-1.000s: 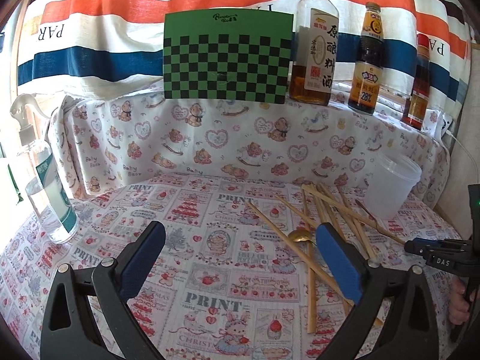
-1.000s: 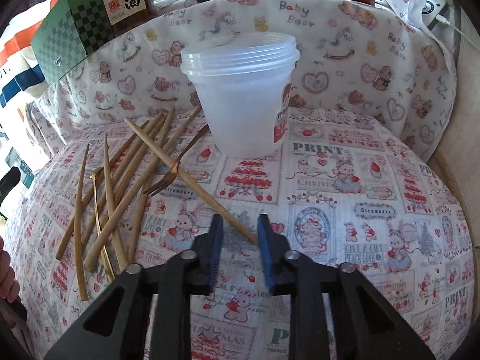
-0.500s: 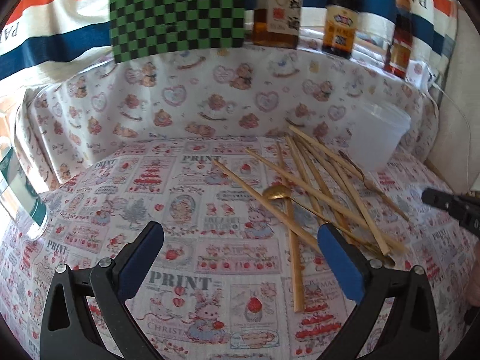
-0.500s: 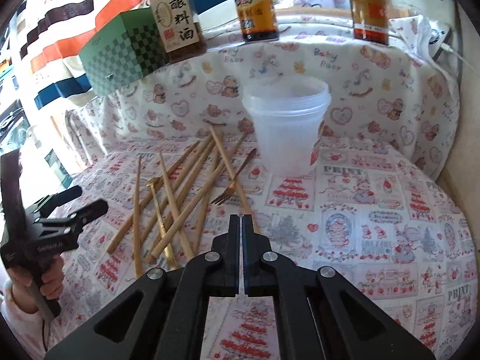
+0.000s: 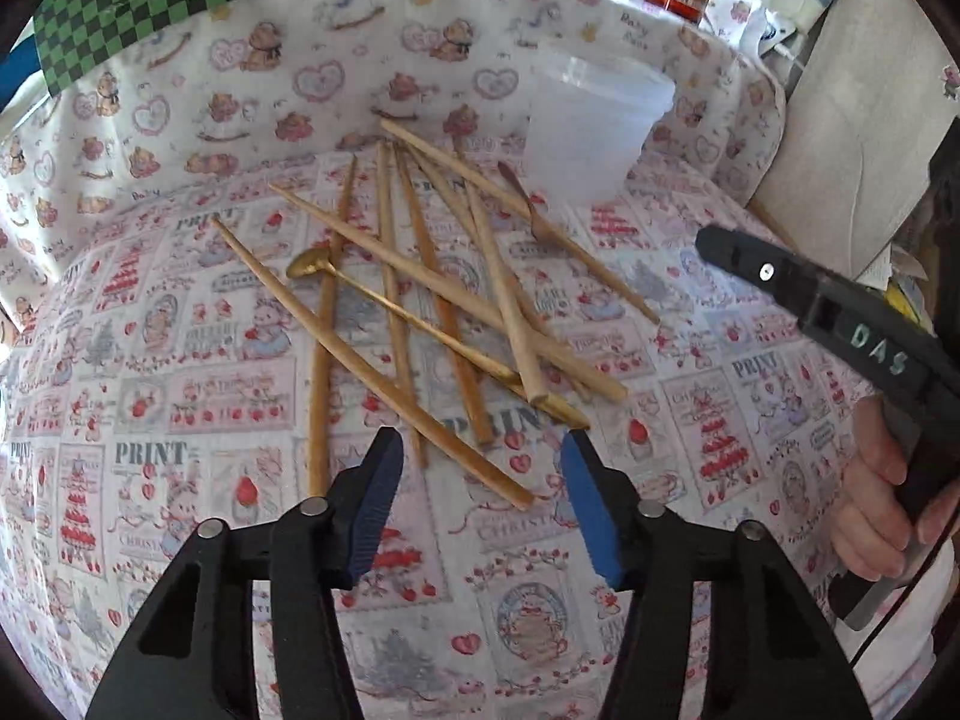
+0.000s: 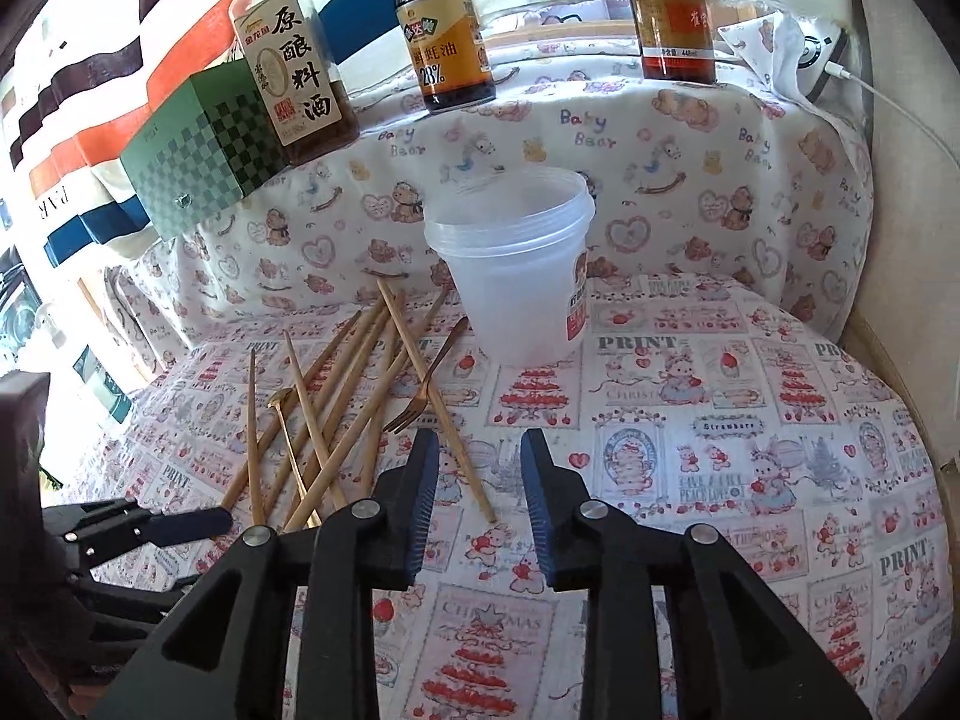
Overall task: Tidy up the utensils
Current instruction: 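Lower the left gripper onto a wooden chopstick and close on it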
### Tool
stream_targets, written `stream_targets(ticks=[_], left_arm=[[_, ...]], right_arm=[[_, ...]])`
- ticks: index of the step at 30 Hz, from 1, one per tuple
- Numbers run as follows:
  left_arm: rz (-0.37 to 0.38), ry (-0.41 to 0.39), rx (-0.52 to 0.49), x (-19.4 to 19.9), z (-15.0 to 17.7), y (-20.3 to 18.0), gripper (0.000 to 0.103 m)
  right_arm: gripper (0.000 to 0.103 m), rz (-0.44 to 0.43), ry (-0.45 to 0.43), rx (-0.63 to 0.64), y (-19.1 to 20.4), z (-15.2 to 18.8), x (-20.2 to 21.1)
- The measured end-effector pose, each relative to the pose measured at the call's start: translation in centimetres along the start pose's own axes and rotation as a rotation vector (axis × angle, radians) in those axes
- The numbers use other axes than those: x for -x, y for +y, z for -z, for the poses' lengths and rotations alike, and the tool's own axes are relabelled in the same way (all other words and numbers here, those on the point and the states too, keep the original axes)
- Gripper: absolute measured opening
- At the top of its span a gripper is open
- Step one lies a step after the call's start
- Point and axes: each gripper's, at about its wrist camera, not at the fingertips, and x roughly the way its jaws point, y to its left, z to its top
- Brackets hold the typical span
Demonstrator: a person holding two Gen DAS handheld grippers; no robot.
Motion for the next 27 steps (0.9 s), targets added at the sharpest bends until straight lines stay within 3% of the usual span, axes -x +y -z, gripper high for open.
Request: stream_targets(ticks=[1,6,8,11,20,27], left_arm=[[-0.006,0.033,-0.006,-0.7,0.1,-0.3,0.042],[-0.057,0.008,-0.031,-0.9,0.5,-0.9,0.041],[-0.081,-0.002,-0.02,-0.7,0.6,-0.5,0.021],[-0.053,-0.01,0.021,-0.3,0.6,1.2,0.006],[-0.114,-0.203,0.035,5.1,-0.2,4.2,0.006],[-0.057,-0.418,0.097,8.0,-1.3,6.1,0.006]], right_arm=[[0.031,0.0,-0.006,-0.001,-0.1,-0.1,0.2],[0.038,0.016,-0.028,-0.005,-0.2,-0.2,1.0],[0.041,0.026,-0.032,0.0,-0.1,-0.2,1.1],[0.042,0.042,-0.041,0.008,0.0,-0.2,1.3],[0.044,0.085,-0.059,0.003,-0.2,-0.2,1.5],[0.044,0.081,-0.054,-0.028,-0.8,-0.2,1.2]])
